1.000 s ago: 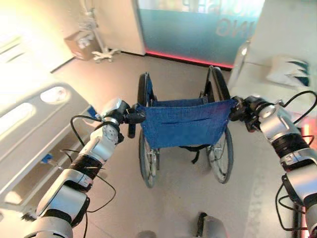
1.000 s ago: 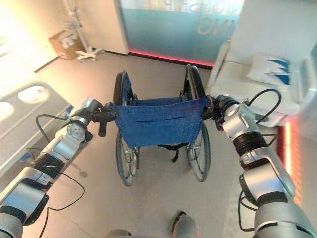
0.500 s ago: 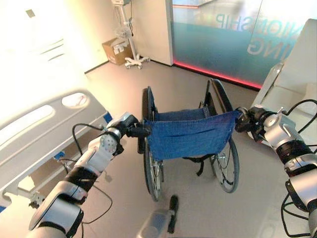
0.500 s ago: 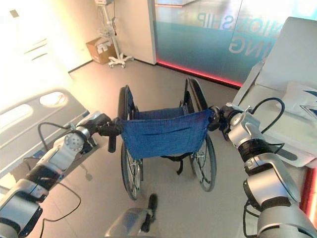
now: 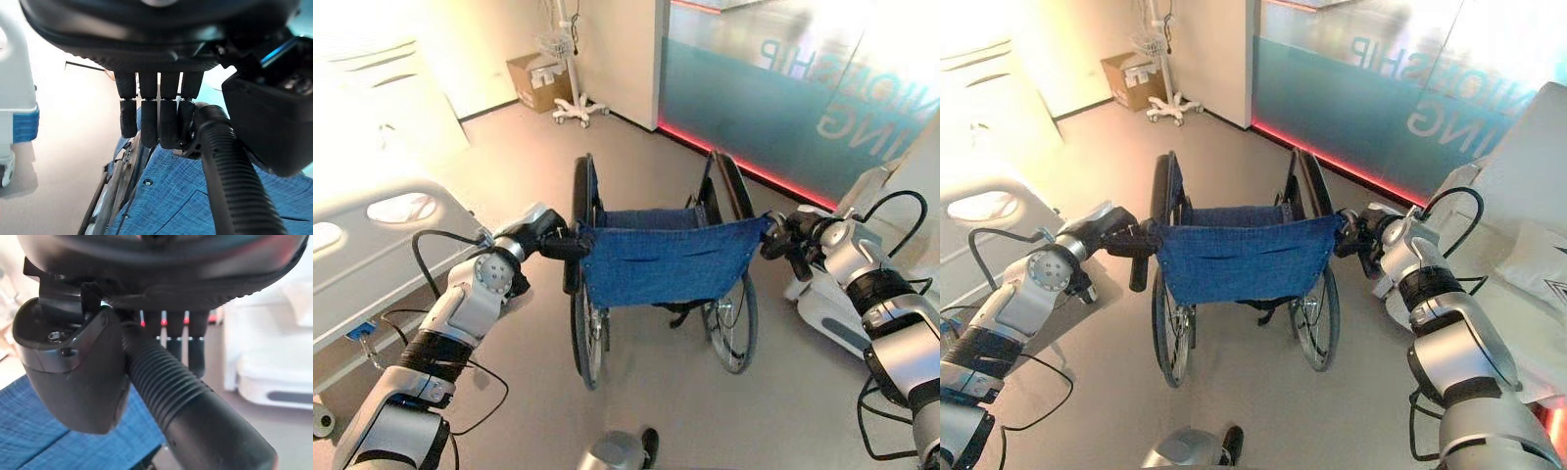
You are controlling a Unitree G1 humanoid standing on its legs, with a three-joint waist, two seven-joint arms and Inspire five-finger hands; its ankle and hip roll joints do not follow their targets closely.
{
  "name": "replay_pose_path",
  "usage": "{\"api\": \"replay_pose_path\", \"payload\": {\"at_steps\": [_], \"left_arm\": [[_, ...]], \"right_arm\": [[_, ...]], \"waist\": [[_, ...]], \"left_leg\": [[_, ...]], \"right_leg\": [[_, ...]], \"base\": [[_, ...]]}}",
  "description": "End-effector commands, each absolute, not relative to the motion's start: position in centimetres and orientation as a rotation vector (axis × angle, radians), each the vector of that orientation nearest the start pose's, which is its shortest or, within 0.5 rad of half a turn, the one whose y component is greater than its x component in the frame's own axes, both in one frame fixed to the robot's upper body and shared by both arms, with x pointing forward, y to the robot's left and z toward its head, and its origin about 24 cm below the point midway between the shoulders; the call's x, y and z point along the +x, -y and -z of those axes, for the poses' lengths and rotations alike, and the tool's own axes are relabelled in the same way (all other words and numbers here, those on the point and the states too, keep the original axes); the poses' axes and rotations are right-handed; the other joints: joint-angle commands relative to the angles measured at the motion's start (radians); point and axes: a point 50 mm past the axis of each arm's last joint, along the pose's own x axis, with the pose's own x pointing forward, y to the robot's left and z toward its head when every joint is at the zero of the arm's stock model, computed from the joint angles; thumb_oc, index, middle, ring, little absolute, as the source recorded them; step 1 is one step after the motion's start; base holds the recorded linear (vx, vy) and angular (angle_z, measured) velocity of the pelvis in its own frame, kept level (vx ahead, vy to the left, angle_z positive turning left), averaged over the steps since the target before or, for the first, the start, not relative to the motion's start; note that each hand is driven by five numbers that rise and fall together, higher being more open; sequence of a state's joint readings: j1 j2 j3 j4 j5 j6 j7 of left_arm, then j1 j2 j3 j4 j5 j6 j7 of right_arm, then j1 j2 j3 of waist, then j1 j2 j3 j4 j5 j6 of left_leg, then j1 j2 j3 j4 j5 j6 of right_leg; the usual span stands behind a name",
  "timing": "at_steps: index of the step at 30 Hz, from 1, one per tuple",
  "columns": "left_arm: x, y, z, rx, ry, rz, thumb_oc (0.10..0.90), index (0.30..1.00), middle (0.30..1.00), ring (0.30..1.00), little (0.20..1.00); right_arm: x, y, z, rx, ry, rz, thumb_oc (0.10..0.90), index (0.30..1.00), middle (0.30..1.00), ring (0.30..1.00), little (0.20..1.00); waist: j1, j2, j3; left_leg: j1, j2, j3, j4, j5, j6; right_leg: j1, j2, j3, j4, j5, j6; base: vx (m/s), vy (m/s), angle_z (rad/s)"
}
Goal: Push the wheelchair next to the bed
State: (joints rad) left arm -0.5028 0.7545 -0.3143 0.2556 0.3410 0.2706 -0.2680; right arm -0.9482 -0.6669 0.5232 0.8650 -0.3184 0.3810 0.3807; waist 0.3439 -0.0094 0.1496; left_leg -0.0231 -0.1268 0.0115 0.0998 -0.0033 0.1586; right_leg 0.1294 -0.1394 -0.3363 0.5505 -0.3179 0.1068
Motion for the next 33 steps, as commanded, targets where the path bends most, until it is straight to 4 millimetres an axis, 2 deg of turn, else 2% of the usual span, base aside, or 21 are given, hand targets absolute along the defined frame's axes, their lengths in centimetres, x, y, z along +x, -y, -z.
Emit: {"api": "replay_pose_path", "payload": {"at_steps": [1, 2, 4, 5, 6, 10, 11, 13, 14, 15, 16, 17, 18, 23, 25, 26, 27, 30, 31, 32, 33], "left_arm": [[29.4, -26.7, -4.3, 1.317, -0.565, 0.388, 0.400, 0.300, 0.300, 0.300, 0.300], [30.0, -26.6, -5.1, 1.342, -0.531, 0.381, 0.400, 0.300, 0.300, 0.300, 0.300], [30.6, -26.4, -6.1, 1.365, -0.494, 0.383, 0.400, 0.300, 0.300, 0.300, 0.300], [30.6, -26.3, -6.2, 1.367, -0.491, 0.384, 0.400, 0.300, 0.300, 0.300, 0.300], [30.8, -26.1, -6.5, 1.374, -0.476, 0.390, 0.400, 0.300, 0.300, 0.300, 0.300], [30.7, -25.8, -6.4, 1.379, -0.463, 0.381, 0.400, 0.300, 0.300, 0.300, 0.300], [30.7, -25.7, -6.4, 1.388, -0.443, 0.376, 0.400, 0.300, 0.300, 0.300, 0.300], [30.6, -25.7, -6.1, 1.371, -0.456, 0.372, 0.400, 0.300, 0.300, 0.300, 0.300], [30.5, -25.5, -5.8, 1.348, -0.471, 0.377, 0.400, 0.300, 0.300, 0.300, 0.300], [30.5, -25.3, -5.5, 1.323, -0.487, 0.376, 0.400, 0.300, 0.300, 0.300, 0.300], [30.5, -24.9, -5.0, 1.307, -0.484, 0.368, 0.400, 0.300, 0.300, 0.300, 0.300], [30.5, -24.9, -5.0, 1.301, -0.483, 0.362, 0.400, 0.300, 0.300, 0.300, 0.300], [30.9, -24.3, -5.0, 1.291, -0.462, 0.344, 0.400, 0.300, 0.300, 0.300, 0.300], [32.5, -22.3, -4.6, 1.284, -0.420, 0.343, 0.400, 0.300, 0.300, 0.300, 0.300], [32.9, -21.6, -4.7, 1.278, -0.407, 0.338, 0.400, 0.300, 0.300, 0.300, 0.300], [33.1, -21.3, -4.7, 1.274, -0.407, 0.334, 0.400, 0.300, 0.300, 0.300, 0.300], [33.2, -21.1, -4.6, 1.272, -0.408, 0.326, 0.400, 0.300, 0.300, 0.300, 0.300], [33.4, -20.8, -5.0, 1.275, -0.390, 0.311, 0.400, 0.300, 0.300, 0.300, 0.300], [33.4, -20.7, -5.0, 1.276, -0.381, 0.307, 0.400, 0.300, 0.300, 0.300, 0.300], [33.4, -20.7, -5.0, 1.274, -0.378, 0.308, 0.400, 0.300, 0.300, 0.300, 0.300], [33.2, -20.8, -4.9, 1.266, -0.381, 0.301, 0.400, 0.300, 0.300, 0.300, 0.300]], "right_arm": [[38.8, 21.4, -16.7, -1.658, -0.269, -0.386, 0.400, 0.300, 0.300, 0.300, 0.300], [39.1, 21.2, -17.1, -1.673, -0.261, -0.361, 0.400, 0.300, 0.300, 0.300, 0.300], [39.1, 21.4, -17.7, -1.681, -0.273, -0.333, 0.400, 0.300, 0.300, 0.300, 0.300], [39.1, 21.4, -17.8, -1.683, -0.275, -0.330, 0.400, 0.300, 0.300, 0.300, 0.300], [39.0, 21.7, -18.4, -1.683, -0.289, -0.322, 0.400, 0.300, 0.300, 0.300, 0.300], [38.9, 21.2, -19.2, -1.697, -0.288, -0.330, 0.400, 0.300, 0.300, 0.300, 0.300], [38.7, 21.6, -20.0, -1.712, -0.287, -0.315, 0.400, 0.300, 0.300, 0.300, 0.300], [38.5, 22.0, -20.3, -1.711, -0.290, -0.319, 0.400, 0.300, 0.300, 0.300, 0.300], [38.4, 21.9, -20.7, -1.712, -0.291, -0.331, 0.400, 0.300, 0.300, 0.300, 0.300], [38.3, 21.5, -21.2, -1.731, -0.279, -0.352, 0.400, 0.300, 0.300, 0.300, 0.300], [38.0, 21.6, -21.7, -1.769, -0.269, -0.361, 0.400, 0.300, 0.300, 0.300, 0.300], [38.0, 21.7, -21.7, -1.777, -0.266, -0.363, 0.400, 0.300, 0.300, 0.300, 0.300], [37.8, 22.2, -21.7, -1.807, -0.269, -0.351, 0.400, 0.300, 0.300, 0.300, 0.300], [38.0, 23.7, -21.0, -1.782, -0.352, -0.303, 0.400, 0.300, 0.300, 0.300, 0.300], [38.1, 24.1, -20.6, -1.764, -0.373, -0.296, 0.400, 0.300, 0.300, 0.300, 0.300], [38.2, 24.1, -20.2, -1.757, -0.377, -0.297, 0.400, 0.300, 0.300, 0.300, 0.300], [38.4, 23.7, -19.6, -1.749, -0.375, -0.304, 0.400, 0.300, 0.300, 0.300, 0.300], [38.8, 22.6, -19.3, -1.734, -0.372, -0.297, 0.400, 0.300, 0.300, 0.300, 0.300], [39.1, 21.6, -19.0, -1.735, -0.362, -0.288, 0.400, 0.300, 0.300, 0.300, 0.300], [39.2, 21.1, -19.0, -1.740, -0.356, -0.289, 0.400, 0.300, 0.300, 0.300, 0.300], [39.4, 20.5, -19.0, -1.750, -0.338, -0.300, 0.400, 0.300, 0.300, 0.300, 0.300]], "waist": [[-0.049, -0.028, 0.055], [-0.079, -0.038, 0.089], [-0.102, -0.052, 0.111], [-0.105, -0.051, 0.113], [-0.113, -0.062, 0.119], [-0.123, -0.082, 0.133], [-0.137, -0.090, 0.137], [-0.149, -0.087, 0.133], [-0.155, -0.084, 0.132], [-0.166, -0.084, 0.136], [-0.190, -0.076, 0.139], [-0.194, -0.073, 0.140], [-0.226, -0.063, 0.136], [-0.288, -0.039, 0.090], [-0.292, -0.039, 0.078], [-0.287, -0.039, 0.075], [-0.271, -0.037, 0.079], [-0.233, -0.034, 0.104], [-0.191, -0.025, 0.132], [-0.173, -0.018, 0.141], [-0.135, -0.004, 0.155]], "left_leg": [[-0.095, 0.021, 0.001, 0.086, -0.010, -0.103], [-0.043, 0.011, -0.041, 0.096, -0.071, -0.102], [-0.016, 0.003, -0.093, 0.113, -0.128, -0.100], [-0.012, 0.006, -0.101, 0.118, -0.138, -0.101], [-0.007, 0.010, -0.132, 0.144, -0.170, -0.108], [-0.020, 0.028, -0.157, 0.227, -0.228, -0.124], [-0.038, 0.043, -0.170, 0.261, -0.246, -0.128], [-0.041, 0.063, -0.179, 0.270, -0.249, -0.135], [-0.038, 0.089, -0.173, 0.270, -0.235, -0.145], [-0.036, 0.125, -0.155, 0.278, -0.191, -0.168], [-0.020, 0.197, -0.092, 0.263, -0.095, -0.201], [-0.016, 0.205, -0.086, 0.258, -0.084, -0.205], [0.022, 0.261, -0.015, 0.214, -0.037, -0.220], [0.105, 0.352, 0.110, 0.156, 0.071, -0.275], [0.113, 0.334, 0.115, 0.162, 0.059, -0.275], [0.112, 0.306, 0.104, 0.157, 0.044, -0.270], [0.098, 0.250, 0.078, 0.138, 0.014, -0.253], [0.033, 0.169, 0.085, 0.094, -0.005, -0.233], [-0.076, 0.141, 0.113, 0.077, 0.049, -0.238], [-0.123, 0.134, 0.117, 0.064, 0.083, -0.239], [-0.189, 0.130, 0.126, 0.026, 0.151, -0.241]], "right_leg": [[-0.113, -0.048, 0.036, -0.278, 0.348, 0.025], [-0.219, -0.109, 0.069, -0.374, 0.450, 0.041], [-0.270, -0.140, 0.116, -0.502, 0.514, 0.068], [-0.269, -0.139, 0.117, -0.522, 0.520, 0.070], [-0.281, -0.153, 0.138, -0.599, 0.541, 0.082], [-0.284, -0.163, 0.160, -0.555, 0.538, 0.082], [-0.296, -0.145, 0.190, -0.501, 0.497, 0.088], [-0.301, -0.132, 0.190, -0.448, 0.467, 0.089], [-0.300, -0.120, 0.176, -0.395, 0.432, 0.081], [-0.289, -0.111, 0.156, -0.372, 0.410, 0.069], [-0.271, -0.098, 0.102, -0.370, 0.393, 0.047], [-0.266, -0.096, 0.094, -0.371, 0.391, 0.044], [-0.252, -0.087, 0.044, -0.368, 0.372, 0.029], [-0.240, -0.060, -0.070, -0.351, 0.316, -0.020], [-0.225, -0.045, -0.095, -0.351, 0.299, -0.033], [-0.215, -0.035, -0.098, -0.352, 0.294, -0.034], [-0.192, -0.013, -0.091, -0.355, 0.287, -0.032], [-0.129, 0.028, -0.070, -0.375, 0.271, -0.030], [-0.056, 0.060, -0.058, -0.406, 0.253, -0.033], [-0.031, 0.076, -0.051, -0.417, 0.247, -0.036], [0.015, 0.105, -0.030, -0.435, 0.231, -0.044]], "base": [[0.43, -0.444, 0.08], [0.42, -0.405, 0.29], [0.46, -0.398, 0.90], [0.55, -0.419, 1.40], [0.45, -0.332, 1.17], [0.51, -0.459, 1.07], [0.48, -0.533, 0.74], [0.41, -0.369, 1.13], [0.46, -0.330, 1.49], [0.46, -0.335, 1.36], [0.35, -0.293, 0.75], [0.37, -0.335, 0.77], [0.28, -0.273, 0.63], [0.26, -0.281, 0.98], [0.29, -0.279, 1.22], [0.40, -0.284, 0.80], [0.38, -0.237, 0.42], [0.35, -0.193, 0.27], [0.44, -0.197, -0.08], [0.55, -0.157, -0.25], [0.53, -0.062, -0.56]]}}
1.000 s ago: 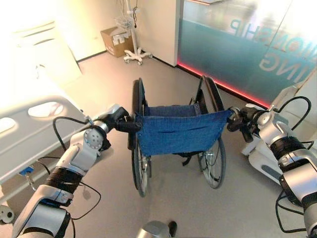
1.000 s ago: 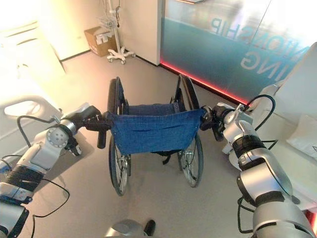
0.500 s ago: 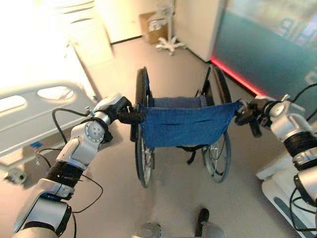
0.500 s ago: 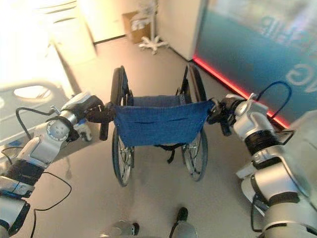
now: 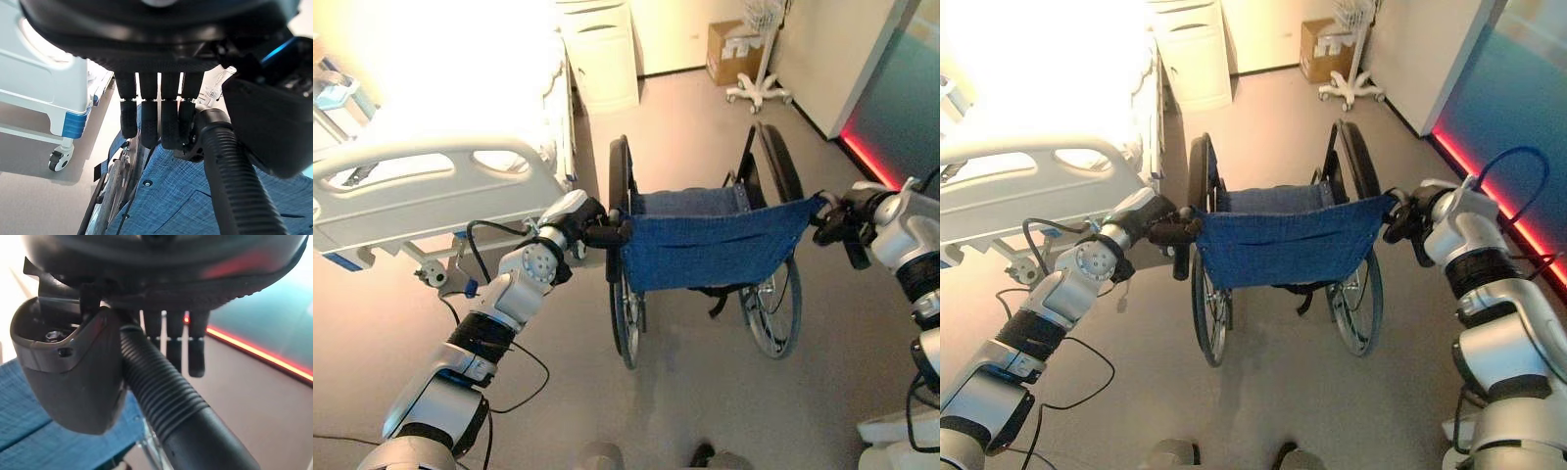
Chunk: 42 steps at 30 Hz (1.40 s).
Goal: Push the wheelchair next to the bed
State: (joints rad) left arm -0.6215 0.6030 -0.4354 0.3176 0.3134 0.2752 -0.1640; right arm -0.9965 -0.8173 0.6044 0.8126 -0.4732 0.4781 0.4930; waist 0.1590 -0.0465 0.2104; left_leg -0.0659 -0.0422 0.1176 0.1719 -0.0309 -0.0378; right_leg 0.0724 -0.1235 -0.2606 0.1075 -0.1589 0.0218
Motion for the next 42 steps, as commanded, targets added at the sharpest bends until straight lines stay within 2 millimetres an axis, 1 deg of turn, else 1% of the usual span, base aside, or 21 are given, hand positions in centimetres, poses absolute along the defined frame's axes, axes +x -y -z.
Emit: {"api": "replay_pose_path", "payload": {"at_steps": [1, 2, 3, 5, 6, 8, 10, 11, 12, 15, 17, 18, 20, 22, 25, 28, 29, 30, 32, 37, 42], "left_arm": [[33.0, -21.0, -4.7, 1.259, -0.384, 0.297, 0.400, 0.300, 0.300, 0.300, 0.300], [33.0, -21.0, -4.7, 1.259, -0.384, 0.297, 0.400, 0.300, 0.300, 0.300, 0.300], [32.9, -21.2, -5.0, 1.252, -0.376, 0.292, 0.400, 0.300, 0.300, 0.300, 0.300], [32.9, -21.4, -5.3, 1.243, -0.368, 0.293, 0.400, 0.300, 0.300, 0.300, 0.300], [33.0, -21.5, -5.5, 1.232, -0.370, 0.290, 0.400, 0.300, 0.300, 0.300, 0.300], [32.8, -22.2, -5.3, 1.229, -0.399, 0.291, 0.400, 0.300, 0.300, 0.300, 0.300], [32.6, -22.7, -5.3, 1.234, -0.415, 0.286, 0.400, 0.300, 0.300, 0.300, 0.300], [32.2, -23.1, -5.1, 1.253, -0.439, 0.291, 0.400, 0.300, 0.300, 0.300, 0.300], [31.9, -23.5, -4.9, 1.262, -0.451, 0.296, 0.400, 0.300, 0.300, 0.300, 0.300], [31.8, -23.7, -4.5, 1.276, -0.459, 0.299, 0.400, 0.300, 0.300, 0.300, 0.300], [32.5, -23.4, -5.1, 1.293, -0.434, 0.288, 0.400, 0.300, 0.300, 0.300, 0.300], [33.2, -23.3, -6.1, 1.320, -0.405, 0.286, 0.400, 0.300, 0.300, 0.300, 0.300], [33.6, -23.1, -6.7, 1.326, -0.383, 0.288, 0.400, 0.300, 0.300, 0.300, 0.300], [34.3, -22.1, -7.7, 1.339, -0.323, 0.314, 0.400, 0.300, 0.300, 0.300, 0.300], [34.3, -21.6, -7.7, 1.336, -0.287, 0.318, 0.400, 0.300, 0.300, 0.300, 0.300], [34.2, -21.2, -7.9, 1.347, -0.248, 0.328, 0.400, 0.300, 0.300, 0.300, 0.300], [34.2, -21.1, -8.0, 1.341, -0.233, 0.314, 0.400, 0.300, 0.300, 0.300, 0.300], [34.2, -21.0, -8.0, 1.337, -0.229, 0.316, 0.400, 0.300, 0.300, 0.300, 0.300], [33.9, -21.3, -7.8, 1.300, -0.249, 0.316, 0.400, 0.300, 0.300, 0.300, 0.300], [34.0, -20.8, -7.6, 1.269, -0.254, 0.291, 0.400, 0.300, 0.300, 0.300, 0.300], [33.8, -20.2, -6.4, 1.236, -0.308, 0.279, 0.400, 0.300, 0.300, 0.300, 0.300]], "right_arm": [[39.6, 20.0, -19.1, -1.762, -0.321, -0.307, 0.400, 0.300, 0.300, 0.300, 0.300], [39.6, 20.0, -19.1, -1.762, -0.321, -0.307, 0.400, 0.300, 0.300, 0.300, 0.300], [39.8, 19.5, -19.6, -1.776, -0.300, -0.309, 0.400, 0.300, 0.300, 0.300, 0.300], [40.0, 19.2, -19.9, -1.769, -0.294, -0.312, 0.400, 0.300, 0.300, 0.300, 0.300], [40.0, 19.3, -19.6, -1.746, -0.295, -0.323, 0.400, 0.300, 0.300, 0.300, 0.300], [39.9, 19.0, -18.2, -1.711, -0.303, -0.364, 0.400, 0.300, 0.300, 0.300, 0.300], [39.6, 19.3, -17.4, -1.694, -0.289, -0.387, 0.400, 0.300, 0.300, 0.300, 0.300], [38.9, 19.7, -16.3, -1.679, -0.264, -0.407, 0.400, 0.300, 0.300, 0.300, 0.300], [38.4, 19.8, -16.0, -1.675, -0.254, -0.412, 0.400, 0.300, 0.300, 0.300, 0.300], [38.2, 19.6, -16.6, -1.682, -0.243, -0.409, 0.400, 0.300, 0.300, 0.300, 0.300], [38.8, 19.1, -17.5, -1.692, -0.229, -0.390, 0.400, 0.300, 0.300, 0.300, 0.300], [39.3, 19.0, -18.0, -1.692, -0.232, -0.368, 0.400, 0.300, 0.300, 0.300, 0.300], [39.5, 19.2, -18.2, -1.683, -0.240, -0.354, 0.400, 0.300, 0.300, 0.300, 0.300], [39.6, 19.9, -18.3, -1.671, -0.268, -0.319, 0.400, 0.300, 0.300, 0.300, 0.300], [39.5, 20.1, -18.8, -1.670, -0.283, -0.303, 0.400, 0.300, 0.300, 0.300, 0.300], [39.4, 20.2, -19.8, -1.684, -0.318, -0.274, 0.400, 0.300, 0.300, 0.300, 0.300], [39.4, 20.5, -20.3, -1.686, -0.321, -0.267, 0.400, 0.300, 0.300, 0.300, 0.300], [39.4, 20.8, -20.3, -1.683, -0.328, -0.262, 0.400, 0.300, 0.300, 0.300, 0.300], [39.2, 20.7, -21.3, -1.680, -0.316, -0.282, 0.400, 0.300, 0.300, 0.300, 0.300], [39.0, 20.7, -22.6, -1.660, -0.241, -0.289, 0.400, 0.300, 0.300, 0.300, 0.300], [38.7, 20.8, -21.7, -1.673, -0.228, -0.322, 0.400, 0.300, 0.300, 0.300, 0.300]], "waist": [[0.072, 0.043, 0.099], [0.074, 0.043, 0.100], [0.097, 0.056, 0.100], [0.105, 0.053, 0.097], [0.105, 0.047, 0.091], [0.122, 0.011, 0.073], [0.137, -0.012, 0.059], [0.141, -0.020, 0.033], [0.131, -0.035, 0.022], [0.110, -0.038, 0.018], [0.090, -0.017, 0.043], [0.069, -0.009, 0.072], [0.052, -0.015, 0.092], [0.016, -0.017, 0.116], [-0.001, -0.027, 0.115], [-0.010, -0.045, 0.120], [-0.018, -0.050, 0.115], [-0.020, -0.052, 0.111], [-0.031, -0.054, 0.101], [-0.080, -0.035, 0.091], [-0.112, -0.018, 0.058]], "left_leg": [[-0.173, 0.048, 0.026, -0.080, 0.221, -0.046], [-0.169, 0.047, 0.028, -0.083, 0.222, -0.046], [-0.194, 0.055, 0.057, -0.117, 0.259, -0.039], [-0.190, 0.053, 0.098, -0.115, 0.244, -0.037], [-0.179, 0.043, 0.135, -0.078, 0.185, -0.003], [-0.201, 0.023, 0.118, 0.042, 0.072, 0.048], [-0.198, 0.012, 0.121, 0.060, 0.035, 0.088], [-0.177, 0.002, 0.129, 0.024, 0.056, 0.122], [-0.162, -0.019, 0.116, 0.013, 0.053, 0.131], [-0.127, -0.023, 0.074, 0.008, 0.041, 0.118], [-0.086, -0.005, 0.027, 0.008, 0.029, 0.096], [-0.029, -0.001, -0.008, -0.003, 0.006, 0.087], [-0.002, -0.013, -0.034, -0.003, -0.021, 0.085], [0.031, -0.022, -0.095, 0.024, -0.089, 0.081], [0.018, -0.026, -0.134, 0.087, -0.139, 0.073], [-0.004, -0.015, -0.165, 0.167, -0.186, 0.063], [-0.016, -0.001, -0.172, 0.199, -0.205, 0.060], [-0.018, 0.005, -0.172, 0.205, -0.208, 0.059], [-0.009, 0.056, -0.161, 0.225, -0.200, 0.041], [0.081, 0.160, -0.141, 0.152, -0.076, -0.014], [0.136, 0.195, -0.127, 0.114, 0.026, -0.048]], "right_leg": [[0.095, 0.105, -0.091, 0.001, 0.064, 0.037], [0.096, 0.104, -0.089, 0.001, 0.064, 0.037], [0.121, 0.123, -0.082, 0.006, 0.041, 0.029], [0.138, 0.123, -0.087, 0.039, -0.011, 0.023], [0.134, 0.117, -0.101, 0.071, -0.031, 0.017], [0.144, 0.090, -0.098, 0.161, -0.087, 0.019], [0.160, 0.083, -0.093, 0.250, -0.089, 0.036], [0.157, 0.083, -0.102, 0.382, 0.012, 0.084], [0.132, 0.078, -0.077, 0.416, 0.092, 0.127], [0.071, 0.021, -0.075, 0.370, 0.136, 0.141], [-0.022, -0.029, -0.072, 0.272, 0.155, 0.122], [-0.123, -0.087, -0.071, 0.183, 0.237, 0.119], [-0.170, -0.119, -0.051, 0.108, 0.293, 0.130], [-0.231, -0.159, 0.014, -0.070, 0.353, 0.160], [-0.234, -0.174, 0.050, -0.142, 0.371, 0.169], [-0.249, -0.179, 0.094, -0.082, 0.355, 0.161], [-0.249, -0.164, 0.106, -0.063, 0.322, 0.167], [-0.252, -0.159, 0.104, -0.040, 0.312, 0.169], [-0.268, -0.135, 0.079, 0.111, 0.254, 0.171], [-0.257, -0.075, 0.020, 0.145, 0.180, 0.109], [-0.228, -0.030, -0.034, 0.121, 0.150, 0.061]], "base": [[0.42, -0.032, -0.95], [0.49, 0.052, -1.17], [0.53, 0.074, -1.17], [0.54, 0.104, -0.98], [0.41, 0.129, -0.76], [0.48, 0.103, -0.50], [0.45, 0.125, -0.31], [0.52, 0.205, -0.19], [0.55, 0.197, -0.09], [0.38, 0.007, 0.14], [0.30, -0.235, -0.12], [0.30, -0.298, -0.03], [0.28, -0.257, 0.23], [0.59, -0.373, 0.86], [0.54, -0.343, 1.22], [0.52, -0.400, 0.96], [0.42, -0.342, 0.52], [0.54, -0.387, 0.75], [0.53, -0.305, 0.87], [0.44, -0.262, 0.51], [0.38, -0.254, 0.39]]}}
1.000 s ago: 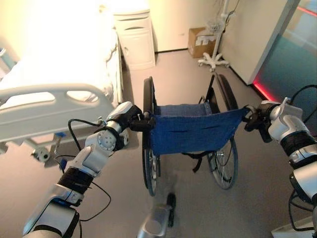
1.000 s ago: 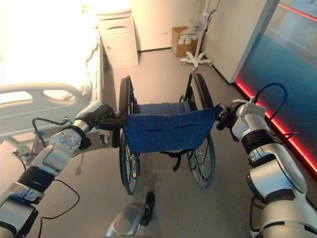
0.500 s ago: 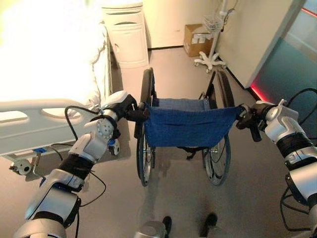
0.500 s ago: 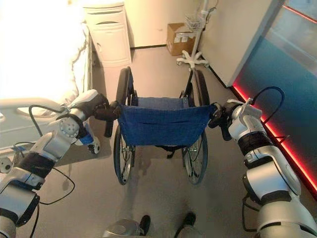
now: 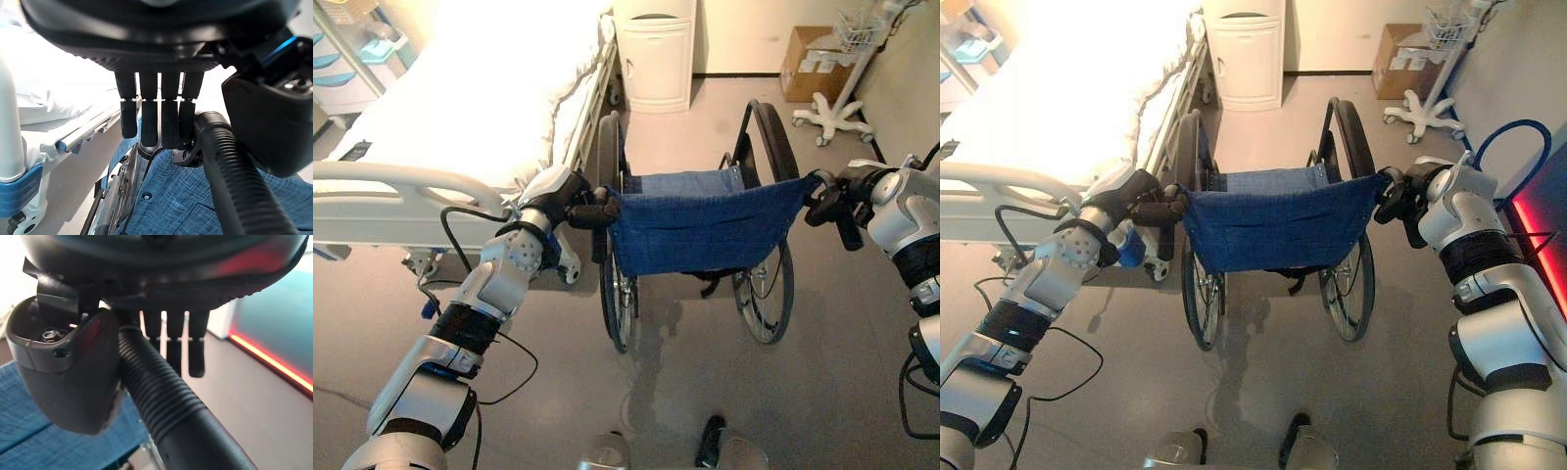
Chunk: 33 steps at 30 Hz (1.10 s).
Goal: Push the wheelchair next to the bed
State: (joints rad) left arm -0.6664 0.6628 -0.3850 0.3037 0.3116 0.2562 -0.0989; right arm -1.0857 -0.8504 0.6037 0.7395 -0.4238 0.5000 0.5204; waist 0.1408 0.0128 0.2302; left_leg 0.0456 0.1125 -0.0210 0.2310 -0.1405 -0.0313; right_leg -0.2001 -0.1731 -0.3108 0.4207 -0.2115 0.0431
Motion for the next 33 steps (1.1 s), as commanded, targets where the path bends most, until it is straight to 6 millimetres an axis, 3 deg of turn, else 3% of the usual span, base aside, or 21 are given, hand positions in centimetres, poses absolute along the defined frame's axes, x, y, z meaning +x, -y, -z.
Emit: {"api": "replay_pose_path", "payload": {"at_steps": [1, 4, 5, 7, 9, 10, 11, 13, 15, 17, 18, 20, 22, 23, 25, 28, 30, 32, 33], "left_arm": [[33.5, -20.1, -5.7, 1.230, -0.335, 0.290, 0.400, 0.300, 0.300, 0.300, 0.300], [33.3, -19.9, -4.9, 1.226, -0.361, 0.314, 0.400, 0.300, 0.300, 0.300, 0.300], [33.2, -19.5, -4.4, 1.226, -0.373, 0.331, 0.400, 0.300, 0.300, 0.300, 0.300], [33.1, -19.0, -4.1, 1.236, -0.368, 0.341, 0.400, 0.300, 0.300, 0.300, 0.300], [33.0, -18.4, -4.0, 1.245, -0.349, 0.339, 0.400, 0.300, 0.300, 0.300, 0.300], [33.0, -18.3, -4.0, 1.246, -0.348, 0.338, 0.400, 0.300, 0.300, 0.300, 0.300], [32.9, -18.5, -4.0, 1.256, -0.339, 0.323, 0.400, 0.300, 0.300, 0.300, 0.300], [32.7, -19.0, -4.1, 1.271, -0.329, 0.295, 0.400, 0.300, 0.300, 0.300, 0.300], [32.8, -19.7, -4.4, 1.273, -0.330, 0.268, 0.400, 0.300, 0.300, 0.300, 0.300], [32.9, -19.9, -4.7, 1.270, -0.335, 0.255, 0.400, 0.300, 0.300, 0.300, 0.300], [33.2, -20.3, -5.0, 1.256, -0.341, 0.233, 0.400, 0.300, 0.300, 0.300, 0.300], [33.5, -21.0, -4.9, 1.248, -0.384, 0.208, 0.400, 0.300, 0.300, 0.300, 0.300], [33.7, -21.4, -5.2, 1.262, -0.394, 0.198, 0.400, 0.300, 0.300, 0.300, 0.300], [33.8, -21.6, -5.4, 1.268, -0.399, 0.191, 0.400, 0.300, 0.300, 0.300, 0.300], [34.5, -22.2, -6.0, 1.277, -0.426, 0.146, 0.400, 0.300, 0.300, 0.300, 0.300], [35.0, -22.1, -6.1, 1.249, -0.419, 0.111, 0.400, 0.300, 0.300, 0.300, 0.300], [35.6, -21.6, -6.8, 1.226, -0.394, 0.097, 0.400, 0.300, 0.300, 0.300, 0.300], [36.0, -21.4, -7.3, 1.226, -0.373, 0.082, 0.400, 0.300, 0.300, 0.300, 0.300], [36.5, -21.0, -8.2, 1.228, -0.342, 0.063, 0.400, 0.300, 0.300, 0.300, 0.300]], "right_arm": [[38.5, 21.1, -21.3, -1.687, -0.241, -0.329, 0.400, 0.300, 0.300, 0.300, 0.300], [38.5, 21.3, -20.8, -1.691, -0.261, -0.320, 0.400, 0.300, 0.300, 0.300, 0.300], [38.6, 21.4, -20.2, -1.670, -0.286, -0.312, 0.400, 0.300, 0.300, 0.300, 0.300], [38.8, 21.2, -19.6, -1.656, -0.313, -0.296, 0.400, 0.300, 0.300, 0.300, 0.300], [39.1, 20.6, -19.1, -1.630, -0.335, -0.262, 0.400, 0.300, 0.300, 0.300, 0.300], [39.1, 20.5, -19.0, -1.627, -0.337, -0.258, 0.400, 0.300, 0.300, 0.300, 0.300], [39.3, 20.2, -18.6, -1.610, -0.341, -0.249, 0.400, 0.300, 0.300, 0.300, 0.300], [39.5, 19.8, -18.2, -1.590, -0.347, -0.246, 0.400, 0.300, 0.300, 0.300, 0.300], [39.6, 19.6, -17.8, -1.573, -0.369, -0.255, 0.400, 0.300, 0.300, 0.300, 0.300], [39.7, 19.5, -17.6, -1.573, -0.387, -0.262, 0.400, 0.300, 0.300, 0.300, 0.300], [39.6, 19.7, -17.0, -1.557, -0.432, -0.264, 0.400, 0.300, 0.300, 0.300, 0.300], [39.3, 19.8, -15.2, -1.495, -0.508, -0.302, 0.400, 0.300, 0.300, 0.300, 0.300], [39.1, 19.8, -14.3, -1.463, -0.546, -0.317, 0.400, 0.300, 0.300, 0.300, 0.300], [38.9, 20.0, -13.8, -1.452, -0.559, -0.322, 0.400, 0.300, 0.300, 0.300, 0.300], [38.2, 20.5, -12.1, -1.430, -0.580, -0.341, 0.400, 0.300, 0.300, 0.300, 0.300], [38.0, 20.6, -11.9, -1.433, -0.568, -0.350, 0.400, 0.300, 0.300, 0.300, 0.300], [38.2, 20.5, -12.2, -1.447, -0.549, -0.337, 0.400, 0.300, 0.300, 0.300, 0.300], [38.6, 20.4, -12.7, -1.454, -0.521, -0.324, 0.400, 0.300, 0.300, 0.300, 0.300], [39.2, 20.1, -13.5, -1.445, -0.486, -0.305, 0.400, 0.300, 0.300, 0.300, 0.300]], "waist": [[-0.102, -0.075, 0.021], [-0.103, -0.077, 0.006], [-0.087, -0.074, 0.011], [-0.060, -0.071, 0.021], [-0.007, -0.053, 0.057], [0.002, -0.053, 0.064], [0.037, -0.033, 0.077], [0.077, -0.017, 0.078], [0.099, -0.009, 0.068], [0.107, -0.006, 0.055], [0.103, -0.014, 0.043], [0.104, -0.043, 0.026], [0.107, -0.066, 0.019], [0.111, -0.066, 0.012], [0.095, -0.088, -0.012], [0.074, -0.096, -0.027], [0.059, -0.101, -0.025], [0.050, -0.089, -0.015], [0.027, -0.081, 0.017]], "left_leg": [[0.032, 0.048, 0.020, 0.069, 0.175, -0.062], [0.026, 0.040, 0.049, 0.101, 0.189, -0.064], [0.012, 0.003, 0.056, 0.089, 0.155, -0.052], [-0.024, -0.053, 0.062, 0.030, 0.140, -0.037], [-0.175, -0.102, 0.106, -0.014, 0.206, -0.045], [-0.183, -0.104, 0.114, -0.012, 0.207, -0.047], [-0.248, -0.116, 0.131, -0.064, 0.256, -0.043], [-0.278, -0.113, 0.169, -0.156, 0.316, -0.040], [-0.274, -0.099, 0.215, -0.212, 0.342, -0.031], [-0.267, -0.090, 0.251, -0.222, 0.342, -0.021], [-0.252, -0.082, 0.303, -0.165, 0.289, 0.009], [-0.259, -0.099, 0.294, -0.069, 0.191, 0.037], [-0.255, -0.111, 0.300, -0.051, 0.159, 0.068], [-0.258, -0.103, 0.314, -0.061, 0.177, 0.083], [-0.239, -0.144, 0.294, -0.098, 0.169, 0.109], [-0.237, -0.174, 0.268, -0.107, 0.165, 0.118], [-0.223, -0.187, 0.238, -0.108, 0.160, 0.106], [-0.205, -0.169, 0.227, -0.110, 0.156, 0.091], [-0.159, -0.159, 0.205, -0.111, 0.140, 0.078]], "right_leg": [[0.062, 0.033, 0.002, -0.207, 0.194, 0.025], [0.092, 0.044, -0.029, -0.227, 0.183, 0.007], [0.127, 0.061, -0.038, -0.232, 0.171, 0.006], [0.174, 0.085, -0.034, -0.242, 0.160, 0.011], [0.278, 0.130, -0.023, -0.262, 0.124, 0.010], [0.289, 0.133, -0.017, -0.262, 0.116, 0.009], [0.333, 0.168, -0.002, -0.266, 0.093, 0.003], [0.382, 0.198, 0.014, -0.266, 0.066, -0.001], [0.409, 0.209, 0.008, -0.259, 0.044, -0.003], [0.425, 0.211, -0.004, -0.247, 0.025, -0.005], [0.423, 0.194, -0.034, -0.205, -0.005, -0.012], [0.428, 0.153, -0.042, -0.116, -0.039, 0.004], [0.435, 0.133, -0.035, -0.072, -0.029, 0.029], [0.436, 0.139, -0.040, -0.063, 0.007, 0.035], [0.429, 0.128, -0.003, 0.030, 0.091, 0.091], [0.402, 0.132, 0.035, 0.080, 0.150, 0.116], [0.367, 0.105, 0.050, 0.000, 0.183, 0.121], [0.318, 0.084, 0.042, -0.061, 0.188, 0.111], [0.225, 0.045, 0.035, -0.127, 0.210, 0.100]], "base": [[0.34, -0.203, 0.41], [0.34, -0.206, 0.27], [0.33, -0.169, 0.25], [0.38, -0.166, 0.35], [0.39, -0.133, 0.25], [0.48, -0.091, 0.04], [0.46, -0.040, -0.29], [0.56, 0.018, -0.84], [0.43, 0.087, -0.92], [0.39, 0.166, -1.09], [0.53, 0.260, -1.04], [0.56, 0.226, -0.44], [0.30, 0.119, -0.17], [0.22, 0.143, -0.33], [0.37, 0.246, -0.35], [0.28, 0.203, -0.02], [0.22, 0.057, 0.34], [0.16, -0.074, 0.07], [0.15, -0.138, -0.08]]}}
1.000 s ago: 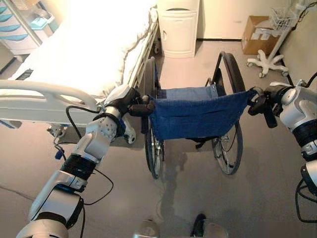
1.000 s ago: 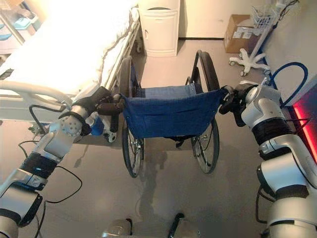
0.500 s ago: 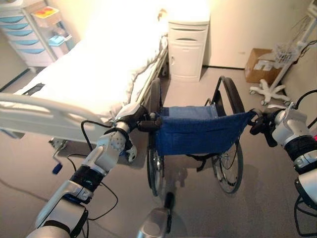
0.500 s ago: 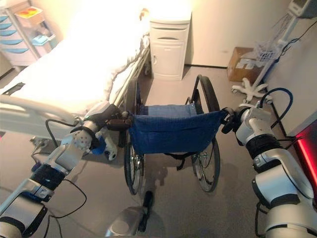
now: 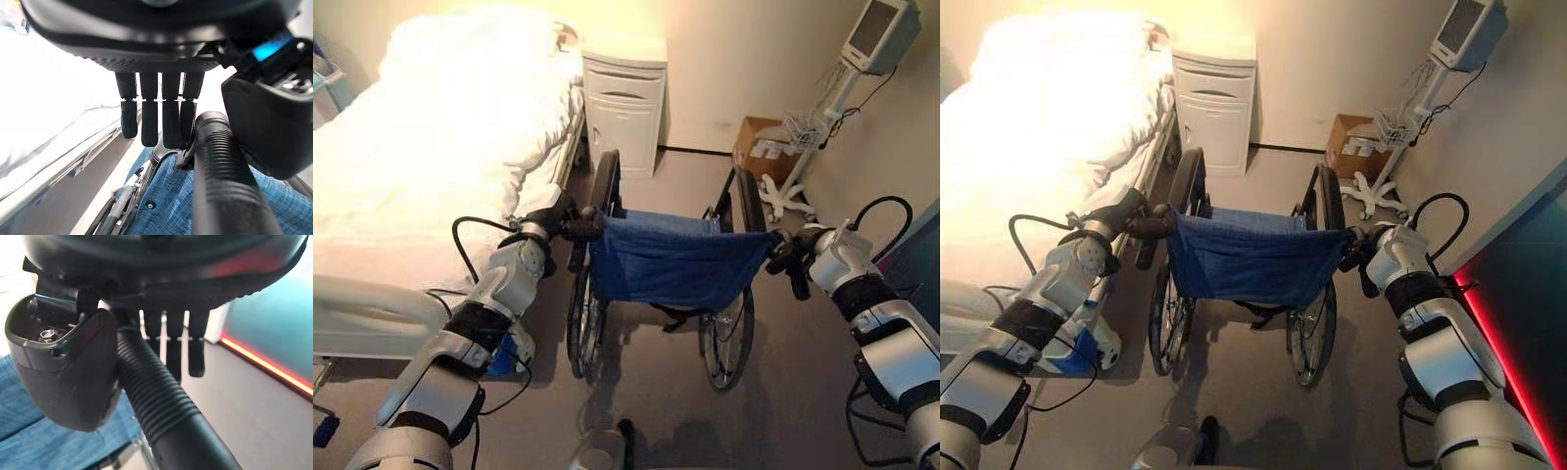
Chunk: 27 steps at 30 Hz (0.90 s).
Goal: Push the wheelchair next to the bed
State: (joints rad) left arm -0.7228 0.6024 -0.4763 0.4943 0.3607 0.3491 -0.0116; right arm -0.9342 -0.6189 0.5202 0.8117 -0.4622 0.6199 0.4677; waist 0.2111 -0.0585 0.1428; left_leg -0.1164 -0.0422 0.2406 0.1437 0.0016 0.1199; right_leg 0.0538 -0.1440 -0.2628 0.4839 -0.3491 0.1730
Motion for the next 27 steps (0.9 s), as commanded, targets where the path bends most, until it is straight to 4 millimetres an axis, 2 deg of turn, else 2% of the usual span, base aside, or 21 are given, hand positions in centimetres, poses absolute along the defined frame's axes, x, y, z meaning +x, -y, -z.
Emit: {"api": "replay_pose_path", "payload": {"at_steps": [1, 2, 3, 5, 8, 10, 12, 14, 16, 17, 19, 20, 21, 23, 24, 26, 27], "left_arm": [[36.7, -20.9, -8.4, 1.229, -0.330, 0.055, 0.400, 0.300, 0.300, 0.300, 0.300], [37.1, -20.5, -9.2, 1.238, -0.294, 0.048, 0.400, 0.300, 0.300, 0.300, 0.300], [37.3, -20.3, -9.5, 1.239, -0.276, 0.050, 0.400, 0.300, 0.300, 0.300, 0.300], [37.5, -19.9, -9.7, 1.237, -0.260, 0.051, 0.400, 0.300, 0.300, 0.300, 0.300], [37.3, -19.3, -9.1, 1.229, -0.250, 0.058, 0.400, 0.300, 0.300, 0.300, 0.300], [37.1, -18.8, -8.7, 1.228, -0.232, 0.068, 0.400, 0.300, 0.300, 0.300, 0.300], [37.0, -18.5, -8.8, 1.248, -0.207, 0.076, 0.400, 0.300, 0.300, 0.300, 0.300], [37.2, -18.4, -9.2, 1.257, -0.185, 0.065, 0.400, 0.300, 0.300, 0.300, 0.300], [37.3, -18.6, -9.1, 1.234, -0.190, 0.044, 0.400, 0.300, 0.300, 0.300, 0.300], [37.2, -18.8, -8.7, 1.215, -0.209, 0.044, 0.400, 0.300, 0.300, 0.300, 0.300], [37.1, -19.0, -8.5, 1.201, -0.227, 0.024, 0.400, 0.300, 0.300, 0.300, 0.300], [37.0, -19.1, -8.2, 1.190, -0.246, 0.013, 0.400, 0.300, 0.300, 0.300, 0.300], [37.0, -19.2, -8.1, 1.185, -0.257, 0.005, 0.400, 0.300, 0.300, 0.300, 0.300], [37.2, -19.1, -8.3, 1.175, -0.252, -0.011, 0.400, 0.300, 0.300, 0.300, 0.300], [37.4, -18.9, -8.5, 1.180, -0.244, -0.005, 0.400, 0.300, 0.300, 0.300, 0.300], [37.7, -18.7, -8.9, 1.185, -0.226, 0.001, 0.400, 0.300, 0.300, 0.300, 0.300], [37.6, -19.0, -8.9, 1.190, -0.222, 0.002, 0.400, 0.300, 0.300, 0.300, 0.300]], "right_arm": [[39.4, 20.0, -13.7, -1.442, -0.478, -0.300, 0.400, 0.300, 0.300, 0.300, 0.300], [39.7, 20.0, -14.2, -1.425, -0.475, -0.280, 0.400, 0.300, 0.300, 0.300, 0.300], [39.8, 20.0, -14.4, -1.420, -0.477, -0.273, 0.400, 0.300, 0.300, 0.300, 0.300], [39.8, 20.0, -14.7, -1.421, -0.483, -0.268, 0.400, 0.300, 0.300, 0.300, 0.300], [39.6, 20.1, -14.8, -1.423, -0.512, -0.273, 0.400, 0.300, 0.300, 0.300, 0.300], [39.3, 20.2, -14.8, -1.421, -0.557, -0.275, 0.400, 0.300, 0.300, 0.300, 0.300], [39.1, 20.5, -14.8, -1.412, -0.580, -0.257, 0.400, 0.300, 0.300, 0.300, 0.300], [39.1, 21.3, -15.4, -1.395, -0.599, -0.228, 0.400, 0.300, 0.300, 0.300, 0.300], [39.1, 22.0, -15.7, -1.381, -0.617, -0.229, 0.400, 0.300, 0.300, 0.300, 0.300], [39.0, 22.3, -15.8, -1.384, -0.638, -0.245, 0.400, 0.300, 0.300, 0.300, 0.300], [38.9, 22.6, -15.9, -1.395, -0.641, -0.263, 0.400, 0.300, 0.300, 0.300, 0.300], [38.8, 22.8, -15.7, -1.410, -0.634, -0.273, 0.400, 0.300, 0.300, 0.300, 0.300], [38.8, 22.7, -15.8, -1.417, -0.624, -0.273, 0.400, 0.300, 0.300, 0.300, 0.300], [38.8, 22.7, -16.0, -1.416, -0.611, -0.254, 0.400, 0.300, 0.300, 0.300, 0.300], [38.8, 23.0, -16.1, -1.405, -0.618, -0.236, 0.400, 0.300, 0.300, 0.300, 0.300], [38.9, 23.0, -16.1, -1.393, -0.631, -0.208, 0.400, 0.300, 0.300, 0.300, 0.300], [38.9, 22.8, -15.7, -1.388, -0.638, -0.199, 0.400, 0.300, 0.300, 0.300, 0.300]], "waist": [[-0.049, -0.006, 0.111], [-0.073, -0.007, 0.139], [-0.087, -0.012, 0.150], [-0.104, -0.014, 0.157], [-0.126, -0.019, 0.160], [-0.144, -0.026, 0.160], [-0.151, -0.034, 0.164], [-0.167, -0.047, 0.164], [-0.186, -0.045, 0.154], [-0.201, -0.039, 0.141], [-0.220, -0.035, 0.126], [-0.234, -0.027, 0.112], [-0.241, -0.024, 0.108], [-0.231, -0.030, 0.121], [-0.220, -0.041, 0.139], [-0.184, -0.033, 0.191], [-0.159, -0.018, 0.211]], "left_leg": [[0.014, 0.000, -0.064, -0.026, -0.005, -0.077], [0.062, -0.010, -0.102, -0.026, -0.044, -0.076], [0.084, -0.025, -0.120, -0.022, -0.073, -0.073], [0.106, -0.041, -0.142, -0.010, -0.107, -0.070], [0.126, -0.062, -0.169, 0.044, -0.161, -0.065], [0.143, -0.074, -0.191, 0.095, -0.207, -0.059], [0.147, -0.074, -0.204, 0.141, -0.243, -0.055], [0.135, -0.070, -0.210, 0.205, -0.280, -0.059], [0.149, -0.051, -0.220, 0.240, -0.315, -0.070], [0.191, -0.006, -0.227, 0.262, -0.284, -0.104], [0.225, 0.054, -0.213, 0.294, -0.196, -0.144], [0.241, 0.089, -0.214, 0.328, -0.097, -0.174], [0.236, 0.101, -0.217, 0.365, -0.043, -0.188], [0.153, 0.088, -0.214, 0.483, 0.006, -0.204], [0.064, 0.075, -0.203, 0.518, 0.026, -0.198], [-0.075, 0.064, -0.189, 0.488, 0.057, -0.199], [-0.128, 0.066, -0.188, 0.387, 0.108, -0.204]], "right_leg": [[-0.061, 0.007, -0.014, -0.213, 0.370, -0.033], [-0.157, -0.036, -0.002, -0.276, 0.452, -0.023], [-0.195, -0.056, 0.004, -0.319, 0.497, -0.010], [-0.229, -0.067, 0.008, -0.385, 0.521, 0.003], [-0.251, -0.076, 0.011, -0.464, 0.535, 0.010], [-0.268, -0.089, 0.037, -0.492, 0.549, 0.011], [-0.268, -0.093, 0.054, -0.475, 0.549, 0.007], [-0.263, -0.083, 0.089, -0.455, 0.514, 0.005], [-0.267, -0.077, 0.110, -0.379, 0.483, 0.002], [-0.272, -0.065, 0.111, -0.309, 0.466, -0.013], [-0.261, -0.051, 0.092, -0.301, 0.464, -0.036], [-0.245, -0.029, 0.076, -0.305, 0.450, -0.060], [-0.226, -0.012, 0.070, -0.313, 0.437, -0.080], [-0.167, 0.010, 0.053, -0.326, 0.405, -0.112], [-0.130, 0.015, 0.054, -0.330, 0.386, -0.125], [-0.026, 0.048, 0.080, -0.350, 0.358, -0.132], [0.020, 0.076, 0.095, -0.356, 0.337, -0.132]], "base": [[0.25, -0.201, -0.06], [0.30, -0.172, 0.07], [0.31, -0.157, 0.28], [0.35, -0.092, 0.91], [0.58, -0.109, 0.98], [0.68, -0.179, 0.61], [0.53, -0.238, 0.42], [0.53, -0.309, 0.61], [0.58, -0.230, 0.83], [0.55, -0.159, 1.08], [0.46, -0.143, 1.05], [0.38, -0.120, 0.59], [0.43, -0.138, 0.32], [0.39, -0.132, 0.30], [0.43, -0.107, 0.20], [0.46, -0.034, 0.02], [0.74, 0.119, 0.15]]}}
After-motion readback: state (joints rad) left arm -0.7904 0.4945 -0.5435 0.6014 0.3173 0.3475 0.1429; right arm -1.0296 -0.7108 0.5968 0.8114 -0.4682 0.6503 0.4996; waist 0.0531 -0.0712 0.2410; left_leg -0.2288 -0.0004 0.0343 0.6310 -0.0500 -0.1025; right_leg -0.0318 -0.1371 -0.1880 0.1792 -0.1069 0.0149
